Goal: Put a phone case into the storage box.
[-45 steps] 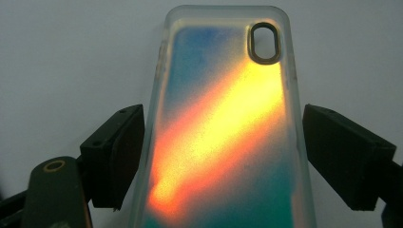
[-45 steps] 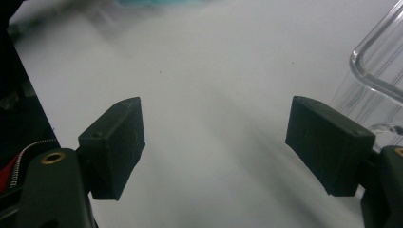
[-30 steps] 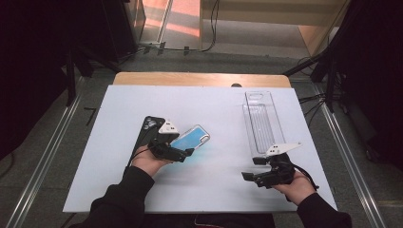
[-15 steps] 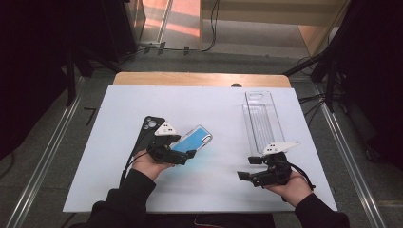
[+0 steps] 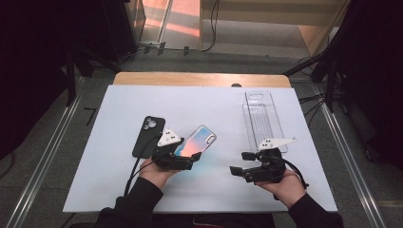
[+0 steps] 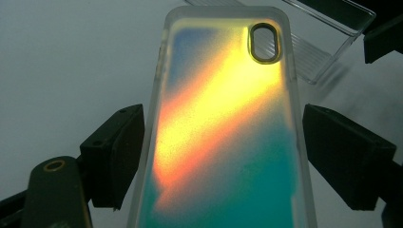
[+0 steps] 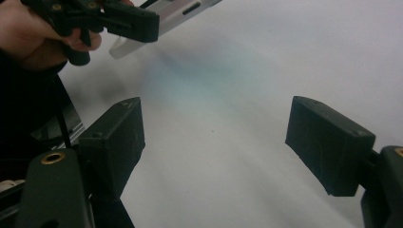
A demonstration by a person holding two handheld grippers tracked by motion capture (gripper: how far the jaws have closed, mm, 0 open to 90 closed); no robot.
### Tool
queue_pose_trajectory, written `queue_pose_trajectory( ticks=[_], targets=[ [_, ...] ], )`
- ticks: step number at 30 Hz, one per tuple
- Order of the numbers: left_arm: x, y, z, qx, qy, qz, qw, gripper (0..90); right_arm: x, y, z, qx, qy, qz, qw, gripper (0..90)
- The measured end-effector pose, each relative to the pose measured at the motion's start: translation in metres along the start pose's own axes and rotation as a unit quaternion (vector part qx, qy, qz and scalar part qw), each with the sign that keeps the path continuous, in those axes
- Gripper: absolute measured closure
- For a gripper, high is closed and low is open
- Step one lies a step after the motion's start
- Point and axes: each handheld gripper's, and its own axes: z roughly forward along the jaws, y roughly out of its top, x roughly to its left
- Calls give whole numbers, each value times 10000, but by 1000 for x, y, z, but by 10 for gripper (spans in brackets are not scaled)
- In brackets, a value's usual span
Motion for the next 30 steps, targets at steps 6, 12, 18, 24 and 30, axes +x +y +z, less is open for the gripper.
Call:
queue_pose_trajectory(
  ticks=[6,12,18,24,30],
  targets=[
    [-6,-5,-1,-361,241,41,9991,170,4,10,5,-36,1,136,9999,187],
    [-7,-10,2,-617,422,72,9972,169,8,22,11,-91,30,215,9997,191],
    [-13,-14,3,-932,571,191,9938,169,11,33,16,-141,59,285,9995,195],
    [-17,-18,5,-1036,647,245,9922,169,10,44,19,-228,11,444,9988,202],
    [-17,-20,4,-1173,579,-23,9914,169,9,56,25,-276,122,695,9971,213]
  ],
)
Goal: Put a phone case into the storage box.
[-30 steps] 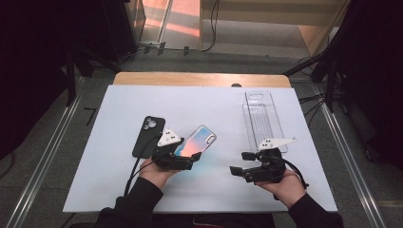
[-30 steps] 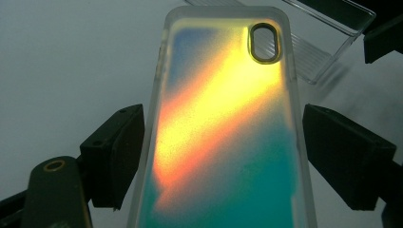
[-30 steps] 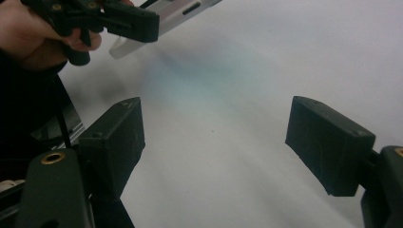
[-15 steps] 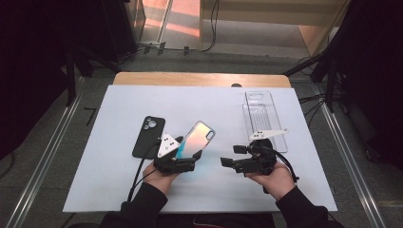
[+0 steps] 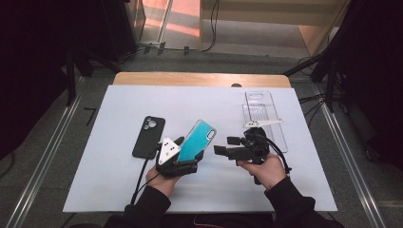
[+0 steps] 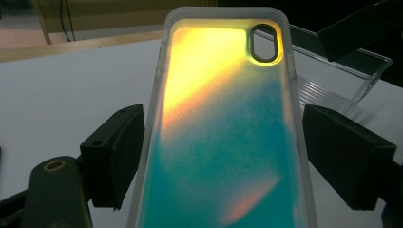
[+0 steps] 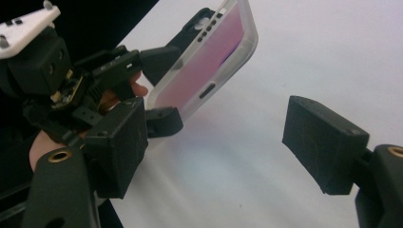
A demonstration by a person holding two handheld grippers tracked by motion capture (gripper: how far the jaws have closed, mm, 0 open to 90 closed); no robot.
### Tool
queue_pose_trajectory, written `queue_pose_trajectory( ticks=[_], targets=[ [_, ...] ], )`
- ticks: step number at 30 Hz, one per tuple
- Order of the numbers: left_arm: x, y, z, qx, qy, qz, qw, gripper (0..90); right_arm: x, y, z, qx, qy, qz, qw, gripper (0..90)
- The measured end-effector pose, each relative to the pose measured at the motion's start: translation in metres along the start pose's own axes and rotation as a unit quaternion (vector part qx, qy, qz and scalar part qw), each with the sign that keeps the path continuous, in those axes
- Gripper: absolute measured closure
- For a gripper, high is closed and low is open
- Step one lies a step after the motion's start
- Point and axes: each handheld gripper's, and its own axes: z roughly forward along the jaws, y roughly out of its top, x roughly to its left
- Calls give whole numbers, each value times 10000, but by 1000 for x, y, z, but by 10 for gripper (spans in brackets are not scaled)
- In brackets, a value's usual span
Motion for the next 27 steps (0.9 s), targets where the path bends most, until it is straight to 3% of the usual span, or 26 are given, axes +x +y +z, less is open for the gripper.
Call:
queue_pose_trajectory(
  ticks=[9,19,23,27],
  targets=[
    [-3,-1,-1,-164,-170,-113,9997,169,4,17,9,-38,87,128,9999,244],
    [-7,-1,-1,-272,-132,-88,9995,169,4,26,21,30,159,314,9994,290],
    [-7,-2,0,-224,-186,-173,9994,168,1,29,26,63,174,509,9985,412],
    [-8,-2,0,-217,-202,-213,9993,169,-7,34,30,130,296,1006,9944,547]
  ],
)
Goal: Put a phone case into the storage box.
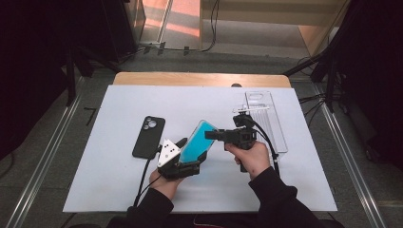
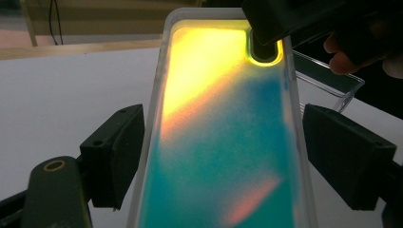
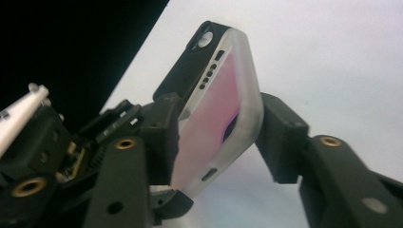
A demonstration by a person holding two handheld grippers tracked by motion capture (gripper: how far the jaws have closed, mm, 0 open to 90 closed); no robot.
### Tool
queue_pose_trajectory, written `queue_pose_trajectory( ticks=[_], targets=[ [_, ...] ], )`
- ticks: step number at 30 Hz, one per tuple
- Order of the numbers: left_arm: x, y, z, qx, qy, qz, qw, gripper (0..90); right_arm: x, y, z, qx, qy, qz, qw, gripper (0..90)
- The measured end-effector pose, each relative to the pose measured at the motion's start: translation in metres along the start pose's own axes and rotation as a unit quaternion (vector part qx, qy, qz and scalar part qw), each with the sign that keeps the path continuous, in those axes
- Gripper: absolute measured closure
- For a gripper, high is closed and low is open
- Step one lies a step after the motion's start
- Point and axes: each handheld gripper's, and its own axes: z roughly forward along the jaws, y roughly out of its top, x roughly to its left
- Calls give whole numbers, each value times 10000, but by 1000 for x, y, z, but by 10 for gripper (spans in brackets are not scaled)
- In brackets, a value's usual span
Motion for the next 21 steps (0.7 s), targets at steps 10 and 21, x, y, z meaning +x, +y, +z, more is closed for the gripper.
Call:
queue_pose_trajectory(
  ticks=[10,21],
  targets=[
    [-2,0,0,-36,3,35,10000,169,-6,4,-2,52,371,405,9985,761],
    [-6,12,1,380,-118,47,9992,115,-3,5,-10,-12,435,367,9984,767]
  ],
)
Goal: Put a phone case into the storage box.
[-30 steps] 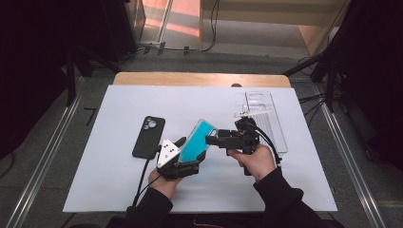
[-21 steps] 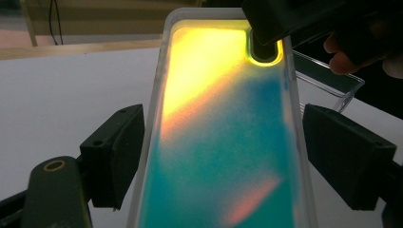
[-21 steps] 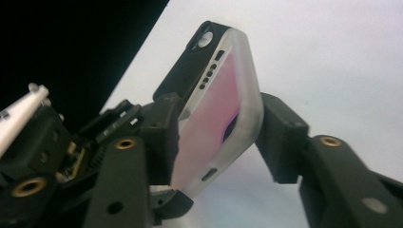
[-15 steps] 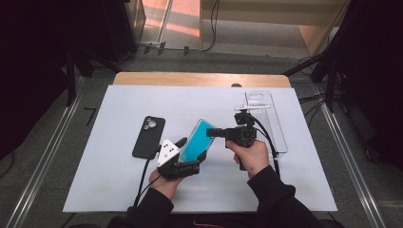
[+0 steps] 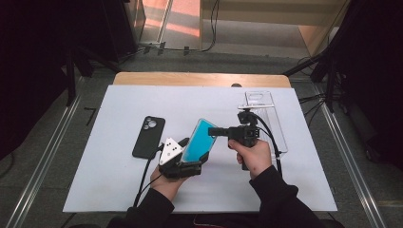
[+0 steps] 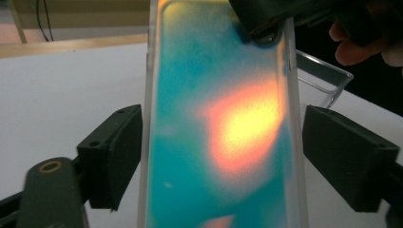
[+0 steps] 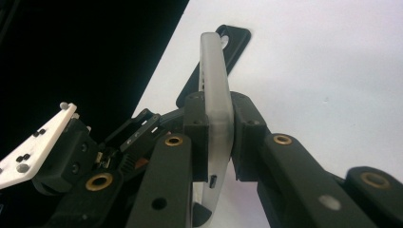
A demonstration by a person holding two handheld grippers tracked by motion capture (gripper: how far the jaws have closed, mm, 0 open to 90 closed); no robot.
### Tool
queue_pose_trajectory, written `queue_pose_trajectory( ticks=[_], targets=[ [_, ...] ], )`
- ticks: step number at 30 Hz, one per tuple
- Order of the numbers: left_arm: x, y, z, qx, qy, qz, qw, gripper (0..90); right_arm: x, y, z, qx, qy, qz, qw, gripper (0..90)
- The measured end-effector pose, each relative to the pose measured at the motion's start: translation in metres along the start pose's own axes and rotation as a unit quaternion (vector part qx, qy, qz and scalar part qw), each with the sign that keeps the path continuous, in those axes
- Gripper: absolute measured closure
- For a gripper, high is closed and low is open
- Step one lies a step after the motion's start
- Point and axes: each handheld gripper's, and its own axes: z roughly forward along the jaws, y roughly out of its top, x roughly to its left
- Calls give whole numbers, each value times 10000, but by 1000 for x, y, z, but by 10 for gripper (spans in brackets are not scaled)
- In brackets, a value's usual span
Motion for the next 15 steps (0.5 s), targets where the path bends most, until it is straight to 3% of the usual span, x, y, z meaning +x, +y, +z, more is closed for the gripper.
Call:
queue_pose_trajectory(
  ticks=[8,11,15],
  targets=[
    [2,11,-4,293,-149,-140,9994,107,2,2,-7,-76,-327,-292,9990,766],
    [3,16,-6,469,-133,-124,9987,107,3,2,-8,-104,-541,-540,9970,766],
    [6,22,-9,709,-346,-165,9967,110,4,1,-8,-116,-717,-772,9944,766]
  ],
)
